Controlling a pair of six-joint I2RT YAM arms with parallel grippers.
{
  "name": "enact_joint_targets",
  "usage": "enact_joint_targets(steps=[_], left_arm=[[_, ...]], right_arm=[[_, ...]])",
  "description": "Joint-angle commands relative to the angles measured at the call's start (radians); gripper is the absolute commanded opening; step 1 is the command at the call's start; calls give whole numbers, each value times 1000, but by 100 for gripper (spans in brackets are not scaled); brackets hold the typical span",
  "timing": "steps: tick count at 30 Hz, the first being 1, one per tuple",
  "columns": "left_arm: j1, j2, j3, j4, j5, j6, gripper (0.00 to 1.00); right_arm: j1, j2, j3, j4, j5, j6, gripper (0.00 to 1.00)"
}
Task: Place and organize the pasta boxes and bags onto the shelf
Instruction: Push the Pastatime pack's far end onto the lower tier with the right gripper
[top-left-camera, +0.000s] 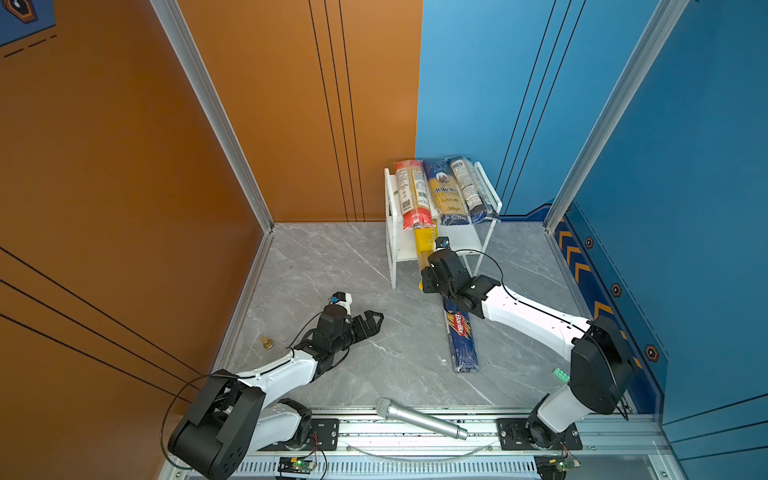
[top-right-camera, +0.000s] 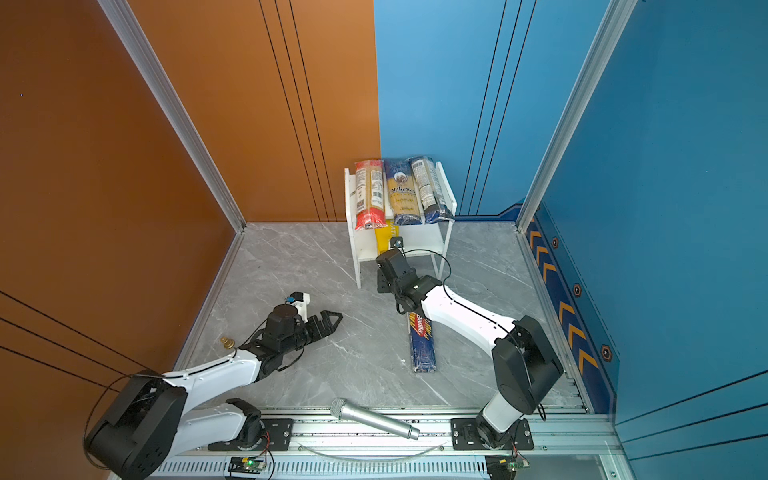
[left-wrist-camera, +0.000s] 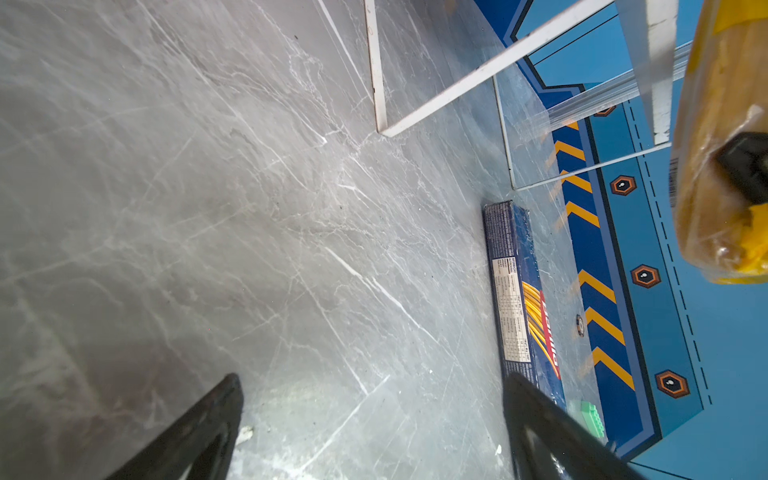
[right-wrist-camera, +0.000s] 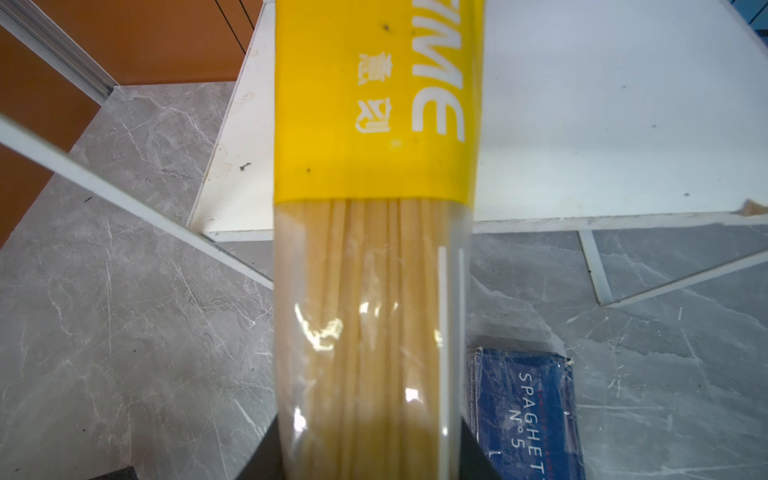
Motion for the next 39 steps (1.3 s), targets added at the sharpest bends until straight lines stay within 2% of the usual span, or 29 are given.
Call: enact_joint_targets(steps=[1,39], left_arm=[[13,-2,-4,8,21,2,98],[27,-9,-7,7,28,5,98]], right_arm=[[-23,-17,37,150,67,-4,9],[-32,49,149,178,48,-79,10]])
